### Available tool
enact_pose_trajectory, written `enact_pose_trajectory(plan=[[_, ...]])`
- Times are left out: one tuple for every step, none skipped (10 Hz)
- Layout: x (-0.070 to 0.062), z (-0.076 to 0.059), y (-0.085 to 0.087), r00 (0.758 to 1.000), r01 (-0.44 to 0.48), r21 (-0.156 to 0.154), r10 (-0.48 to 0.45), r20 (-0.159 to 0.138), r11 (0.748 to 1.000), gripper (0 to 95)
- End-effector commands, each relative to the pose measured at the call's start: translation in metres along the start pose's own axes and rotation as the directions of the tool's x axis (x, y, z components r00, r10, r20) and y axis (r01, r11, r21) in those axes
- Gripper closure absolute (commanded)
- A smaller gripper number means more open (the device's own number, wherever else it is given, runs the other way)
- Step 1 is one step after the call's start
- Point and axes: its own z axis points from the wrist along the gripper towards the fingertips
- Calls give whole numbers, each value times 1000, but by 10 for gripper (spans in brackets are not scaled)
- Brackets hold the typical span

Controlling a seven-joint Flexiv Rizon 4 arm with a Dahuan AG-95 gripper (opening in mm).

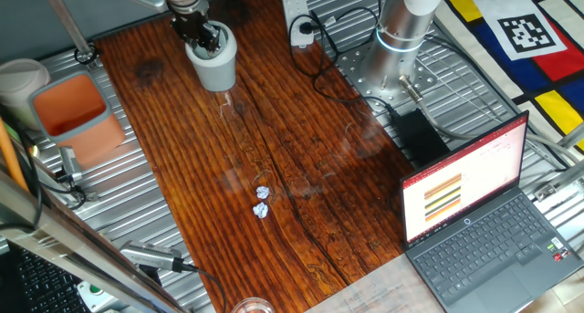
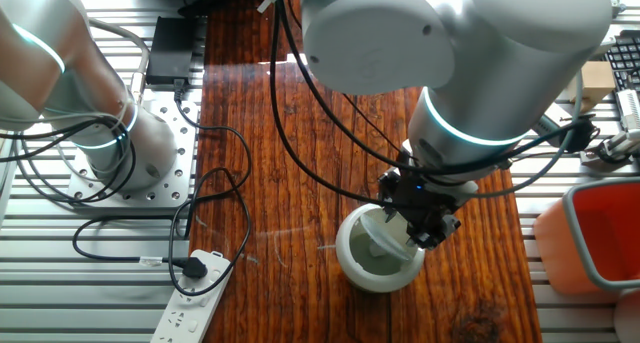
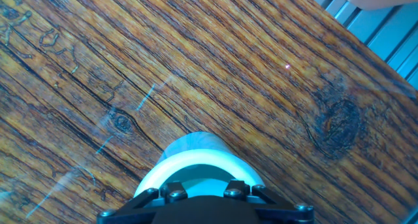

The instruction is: Put the garbage in the trash can

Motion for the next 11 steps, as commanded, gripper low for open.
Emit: enact_pose_trajectory(plan=[[0, 0, 0, 1000, 0, -1, 0, 0, 1000, 570], [0, 0, 0, 1000, 0, -1, 0, 0, 1000, 570], [0, 0, 0, 1000, 0, -1, 0, 0, 1000, 570], [0, 0, 0, 1000, 0, -1, 0, 0, 1000, 570], [0, 0, 0, 1000, 0, -1, 0, 0, 1000, 570], [0, 0, 0, 1000, 0, -1, 0, 0, 1000, 570], [-26, -55, 1, 999, -38, -18, 37, -39, 999, 570], [-25, -55, 1, 999, -37, -18, 37, -39, 999, 760], [-25, -55, 1, 999, -37, -18, 36, -39, 999, 760], [-24, -54, 1, 999, -36, -18, 36, -39, 999, 760], [-25, -55, 2, 999, -38, -24, 37, -35, 999, 760]])
